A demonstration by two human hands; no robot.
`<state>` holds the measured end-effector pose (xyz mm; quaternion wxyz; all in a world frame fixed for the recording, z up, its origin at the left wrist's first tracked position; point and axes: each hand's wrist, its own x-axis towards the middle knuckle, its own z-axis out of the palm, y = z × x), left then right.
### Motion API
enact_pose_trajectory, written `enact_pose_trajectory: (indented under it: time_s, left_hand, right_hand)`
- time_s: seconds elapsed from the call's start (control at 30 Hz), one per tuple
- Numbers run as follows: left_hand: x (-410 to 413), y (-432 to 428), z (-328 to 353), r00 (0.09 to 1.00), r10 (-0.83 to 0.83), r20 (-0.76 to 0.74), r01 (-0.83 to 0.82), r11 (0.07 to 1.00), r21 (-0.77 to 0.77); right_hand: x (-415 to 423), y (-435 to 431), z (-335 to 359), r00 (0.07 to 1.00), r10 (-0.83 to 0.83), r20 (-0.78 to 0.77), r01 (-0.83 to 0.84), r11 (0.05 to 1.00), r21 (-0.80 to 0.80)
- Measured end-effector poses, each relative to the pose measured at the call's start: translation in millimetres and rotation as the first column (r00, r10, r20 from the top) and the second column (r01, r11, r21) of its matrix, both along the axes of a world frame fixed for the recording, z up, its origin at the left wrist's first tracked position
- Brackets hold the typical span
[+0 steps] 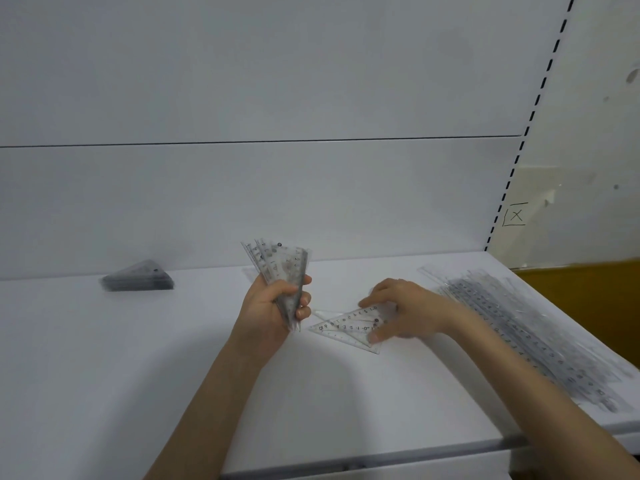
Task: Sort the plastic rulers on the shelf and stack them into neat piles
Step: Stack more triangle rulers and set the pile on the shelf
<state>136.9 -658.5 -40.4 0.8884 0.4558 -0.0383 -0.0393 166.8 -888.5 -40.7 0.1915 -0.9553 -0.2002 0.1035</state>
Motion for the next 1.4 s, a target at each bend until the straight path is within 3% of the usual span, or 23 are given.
enact_pose_trajectory:
  time_s: [0.17, 0.33, 0.53, 0.7, 0.83, 0.93, 1.03, 1.27, 1.4]
  left_hand:
    - [2, 0, -2, 1.0, 0.016, -0.011, -0.015, 1.0, 0.018]
    - [3, 3, -1, 0.999, 0.029, -0.018, -0.028, 0.999, 0.02]
    - [4, 4, -1, 0.999, 0.029, -0.012, -0.029, 0.999, 0.015]
    - [1, 4, 0, 0.999, 0.02, -0.045, -0.019, 0.999, 0.026]
    - [-1, 1, 5, 0.995, -0.049, -0.087, 0.053, 0.998, 0.046]
    - [-3, -1, 5, 0.99, -0.113, -0.083, 0.119, 0.99, 0.078]
    - [-3, 0, 3, 0.986, -0.149, -0.072, 0.155, 0.984, 0.087]
    - [-1, 3, -2, 0.996, -0.09, -0.004, 0.09, 0.984, 0.154]
    - [-1, 3, -1, 0.996, -0.091, 0.025, 0.087, 0.988, 0.13]
  right_hand:
    - [3, 0, -1, 0.998, -0.058, 0.029, 0.052, 0.986, 0.156]
    - [2, 2, 0, 0.979, -0.198, 0.047, 0.16, 0.892, 0.423]
    - [3, -2, 3, 0.969, -0.242, 0.057, 0.173, 0.82, 0.545]
    - [0, -14, 56, 0.996, -0.023, 0.084, -0.038, 0.754, 0.656]
    - [-6, 14, 105, 0.948, 0.266, 0.174, -0.317, 0.826, 0.467]
    - [2, 54, 113, 0.904, 0.348, 0.248, -0.409, 0.871, 0.272]
    - [12, 80, 111, 0.883, 0.347, 0.316, -0.4, 0.908, 0.122]
    - [18, 100, 93, 0.875, 0.288, 0.388, -0.351, 0.931, 0.101]
    - [18, 87, 76, 0.848, 0.178, 0.499, -0.233, 0.971, 0.049]
